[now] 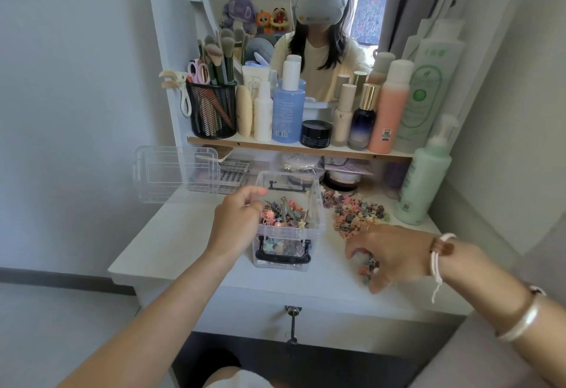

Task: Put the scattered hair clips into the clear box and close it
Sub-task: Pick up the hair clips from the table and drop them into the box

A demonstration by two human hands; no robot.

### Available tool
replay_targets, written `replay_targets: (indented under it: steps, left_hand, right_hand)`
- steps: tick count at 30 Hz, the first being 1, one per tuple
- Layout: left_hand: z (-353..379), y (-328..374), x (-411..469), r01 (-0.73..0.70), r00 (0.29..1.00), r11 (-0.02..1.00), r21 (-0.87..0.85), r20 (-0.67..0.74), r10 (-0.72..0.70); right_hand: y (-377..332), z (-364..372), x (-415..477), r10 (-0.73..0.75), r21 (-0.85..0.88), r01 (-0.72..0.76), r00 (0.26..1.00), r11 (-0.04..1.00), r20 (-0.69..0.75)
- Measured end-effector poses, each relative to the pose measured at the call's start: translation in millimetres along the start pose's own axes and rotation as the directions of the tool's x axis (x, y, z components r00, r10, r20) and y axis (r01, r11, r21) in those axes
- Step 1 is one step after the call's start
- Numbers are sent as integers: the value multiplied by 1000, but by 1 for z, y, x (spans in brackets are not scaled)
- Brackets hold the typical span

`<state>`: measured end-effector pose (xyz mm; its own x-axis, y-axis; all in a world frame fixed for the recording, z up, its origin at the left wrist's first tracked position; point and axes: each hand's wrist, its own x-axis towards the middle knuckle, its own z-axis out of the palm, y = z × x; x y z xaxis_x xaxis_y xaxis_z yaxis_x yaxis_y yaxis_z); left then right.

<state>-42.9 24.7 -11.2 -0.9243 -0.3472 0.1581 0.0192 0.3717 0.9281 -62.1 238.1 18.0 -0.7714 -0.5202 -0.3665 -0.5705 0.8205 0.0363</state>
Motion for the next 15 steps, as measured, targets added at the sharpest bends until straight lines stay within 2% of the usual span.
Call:
replay_targets:
  steps: [11,15]
  left_hand:
    - [1,-1,0,12,1000,1000,-11,-5,-12]
    - [1,0,0,13,1000,1000,-12,-2,-13]
  right_hand:
    - [1,13,13,-68,-17,66,979,998,-192]
    - [6,15,20,-48,-12,47,963,999,-267]
